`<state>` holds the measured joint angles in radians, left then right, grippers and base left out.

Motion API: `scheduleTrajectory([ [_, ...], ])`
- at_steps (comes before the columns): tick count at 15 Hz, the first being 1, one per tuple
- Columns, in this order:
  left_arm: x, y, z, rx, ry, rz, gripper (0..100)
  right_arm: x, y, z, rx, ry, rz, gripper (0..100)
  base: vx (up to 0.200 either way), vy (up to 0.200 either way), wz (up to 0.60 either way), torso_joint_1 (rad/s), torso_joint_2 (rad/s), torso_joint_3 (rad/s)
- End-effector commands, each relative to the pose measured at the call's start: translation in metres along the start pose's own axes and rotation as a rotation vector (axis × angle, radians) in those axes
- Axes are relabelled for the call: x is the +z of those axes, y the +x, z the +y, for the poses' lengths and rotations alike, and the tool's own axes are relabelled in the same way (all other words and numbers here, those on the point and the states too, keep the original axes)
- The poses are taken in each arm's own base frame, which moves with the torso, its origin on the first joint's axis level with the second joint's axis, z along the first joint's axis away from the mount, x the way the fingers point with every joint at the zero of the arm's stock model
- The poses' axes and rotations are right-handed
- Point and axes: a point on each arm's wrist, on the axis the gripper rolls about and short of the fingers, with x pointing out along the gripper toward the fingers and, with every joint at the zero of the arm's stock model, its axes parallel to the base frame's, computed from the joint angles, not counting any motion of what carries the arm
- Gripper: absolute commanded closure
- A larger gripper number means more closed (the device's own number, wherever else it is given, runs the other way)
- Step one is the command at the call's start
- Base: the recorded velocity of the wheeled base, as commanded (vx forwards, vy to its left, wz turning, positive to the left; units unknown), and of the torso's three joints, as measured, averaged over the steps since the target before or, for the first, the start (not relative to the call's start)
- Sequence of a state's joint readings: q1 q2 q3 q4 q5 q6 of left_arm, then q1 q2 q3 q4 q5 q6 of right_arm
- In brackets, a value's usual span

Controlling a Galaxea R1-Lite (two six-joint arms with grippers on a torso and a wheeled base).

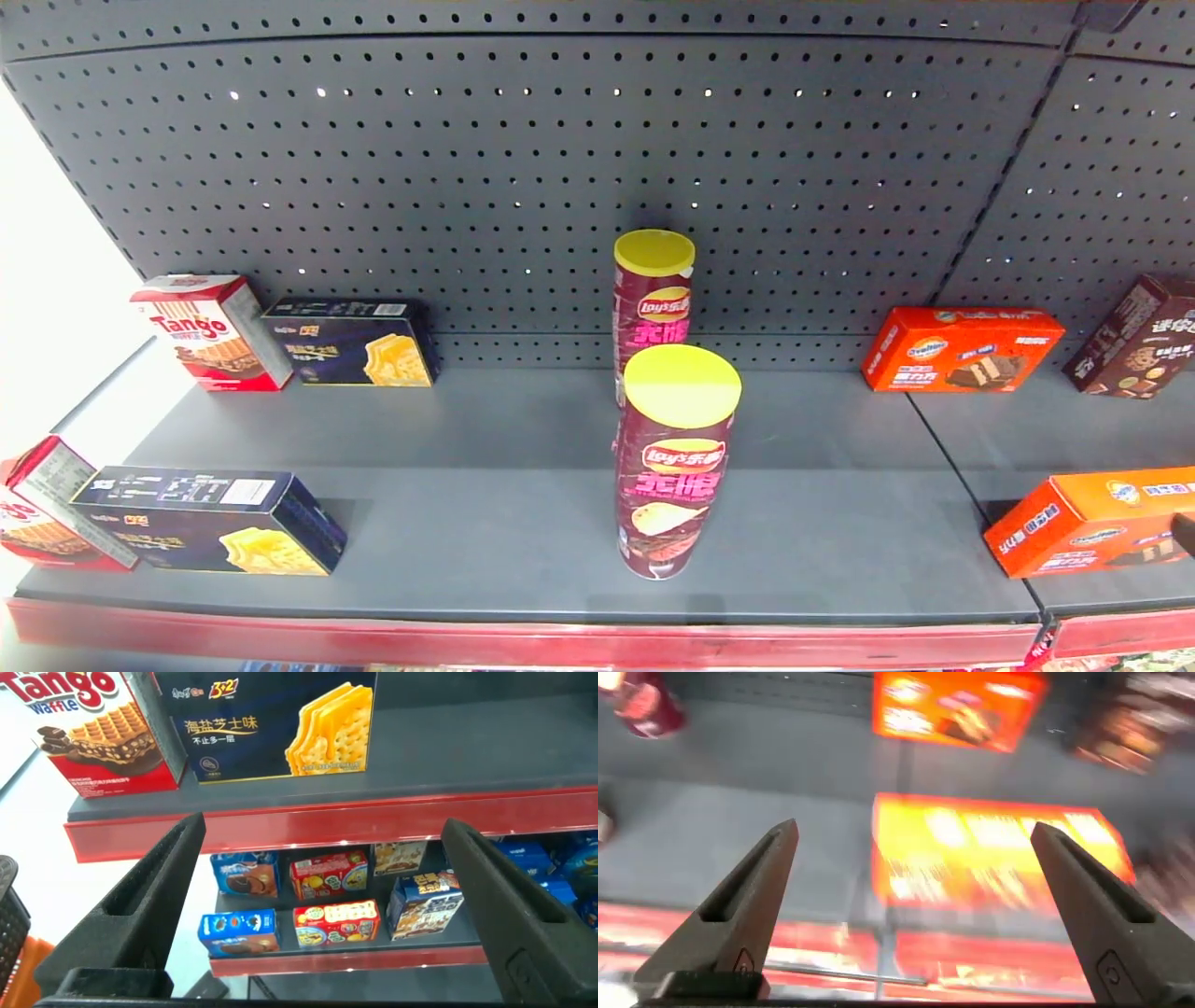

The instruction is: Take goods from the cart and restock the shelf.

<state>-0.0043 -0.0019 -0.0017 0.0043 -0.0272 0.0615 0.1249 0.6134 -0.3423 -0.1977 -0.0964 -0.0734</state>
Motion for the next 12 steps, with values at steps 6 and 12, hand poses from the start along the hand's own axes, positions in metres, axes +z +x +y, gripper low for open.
scheduleTrajectory([
  [6, 0.0, 0.0, 0.0, 0.001, 0.0, 0.001, 0, -0.111, -0.054, 0.006, 0.004, 0.023, -0.067, 0, 0.0, 0.0, 0.0, 0.0, 0.0, 0.0],
  [12, 0.0, 0.0, 0.0, 0.002, -0.005, 0.003, 0, -0.119, -0.057, 0.006, -0.085, 0.078, -0.039, 0, 0.0, 0.0, 0.0, 0.0, 0.0, 0.0],
])
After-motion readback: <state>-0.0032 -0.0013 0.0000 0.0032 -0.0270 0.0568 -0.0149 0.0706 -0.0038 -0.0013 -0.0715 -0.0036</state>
